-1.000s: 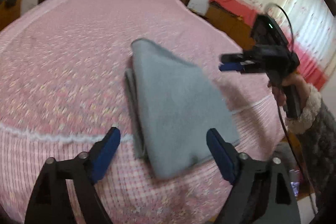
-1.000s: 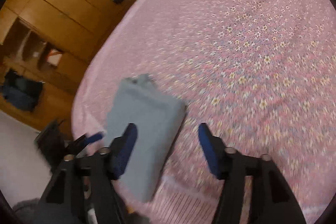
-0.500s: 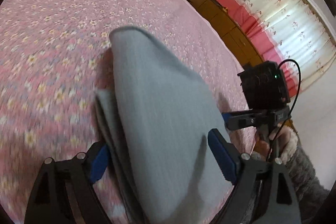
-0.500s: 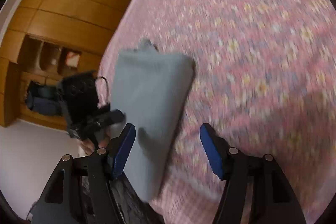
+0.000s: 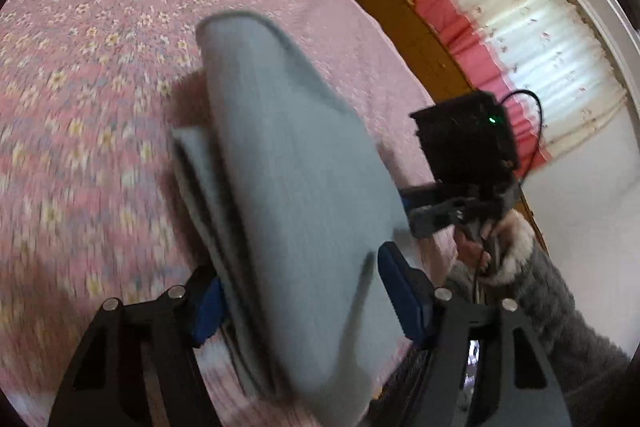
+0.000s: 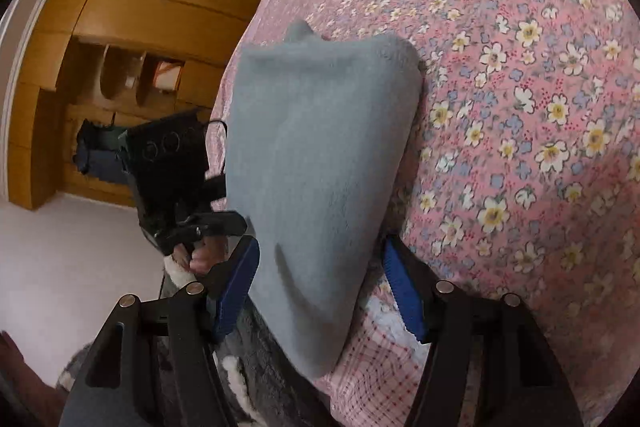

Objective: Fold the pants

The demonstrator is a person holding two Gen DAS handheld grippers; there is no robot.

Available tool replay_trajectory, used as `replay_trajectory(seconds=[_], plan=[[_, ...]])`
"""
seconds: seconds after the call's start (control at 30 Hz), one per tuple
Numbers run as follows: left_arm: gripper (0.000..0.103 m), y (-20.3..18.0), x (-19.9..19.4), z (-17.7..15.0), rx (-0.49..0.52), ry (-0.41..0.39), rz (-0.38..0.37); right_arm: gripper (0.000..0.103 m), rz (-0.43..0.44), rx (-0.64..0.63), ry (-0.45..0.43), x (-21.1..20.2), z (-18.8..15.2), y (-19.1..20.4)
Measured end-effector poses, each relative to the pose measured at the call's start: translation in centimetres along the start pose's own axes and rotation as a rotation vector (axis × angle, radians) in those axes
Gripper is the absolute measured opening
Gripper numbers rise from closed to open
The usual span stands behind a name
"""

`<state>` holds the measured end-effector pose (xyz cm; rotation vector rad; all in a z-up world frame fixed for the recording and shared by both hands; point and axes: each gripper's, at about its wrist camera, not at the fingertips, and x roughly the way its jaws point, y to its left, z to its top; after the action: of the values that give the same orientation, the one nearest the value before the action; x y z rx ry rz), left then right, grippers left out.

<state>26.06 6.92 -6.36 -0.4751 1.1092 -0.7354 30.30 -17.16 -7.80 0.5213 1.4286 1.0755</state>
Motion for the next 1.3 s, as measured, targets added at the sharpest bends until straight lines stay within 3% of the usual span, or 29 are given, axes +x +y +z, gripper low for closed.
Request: replay_trajectory(seconds=[0.1,0.13,0.17,0.23,0.37,0.57,0.73,0.8,0.87,0.93,1.07,1.17,1.23,1.3], plan=[[0.073,1.3,1.2,1.3,-0.049,-0.002,-0.030,0.047,0.030,0.044,-0.067,0.8,1.5,-0.6],[0.062,1.4,1.6,2.0,-0.058,-0.009,-0.036,0.030,-0.005,0.049,-0.078,1.0,1.9,-0.8],[0.044,0.9,1.6,2.3,-0.046,-0.007,-0.021,0.029,-0.038,0.030,-0.078,1.1,2.2,-0.6],[0.034,0.2,1.9,2.7,-0.024,-0.011,-0.008,0.028,-0.050,-0.015,-0.077,0.5,2.0,0.3],[0.033,-2.6,1.0,3.6,0.048,-0.039,-0.005,0.028,-0.014,-0.028,-0.126,-2.7,2.0,1.4],[0.034,-6.4,1.7,7.2,0.113,-0.069,0.007,0.030,-0.019,-0.023,-0.147,-7.3,4.5,0.8],[0.035,-4.5,6.0,10.2,0.039,-0.054,-0.013,0.032,-0.079,0.048,-0.112,-7.5,6.8,-4.3],[0.037,-2.3,8.9,10.1,-0.022,-0.019,-0.003,0.031,-0.036,0.107,-0.093,-6.5,7.2,-6.7],[0.039,-0.3,9.9,9.6,-0.067,-0.042,-0.067,0.034,0.020,0.099,-0.108,-7.1,7.1,-6.7],[0.040,-0.1,9.1,9.3,-0.062,-0.076,-0.102,0.037,-0.012,0.064,-0.112,-7.8,6.6,-5.8],[0.057,-1.3,6.3,9.0,-0.038,-0.079,0.030,0.050,-0.113,0.028,-0.142,-9.9,4.9,-4.2],[0.064,-3.0,2.7,8.9,0.033,-0.163,0.167,0.050,-0.215,-0.018,-0.196,-11.5,3.1,-2.2],[0.065,-4.9,0.3,8.4,0.089,-0.225,0.260,0.048,-0.220,-0.033,-0.238,-11.9,2.4,-0.4],[0.062,-7.0,-0.2,8.8,0.125,-0.249,0.285,0.037,-0.154,-0.042,-0.280,-13.0,1.3,0.5]])
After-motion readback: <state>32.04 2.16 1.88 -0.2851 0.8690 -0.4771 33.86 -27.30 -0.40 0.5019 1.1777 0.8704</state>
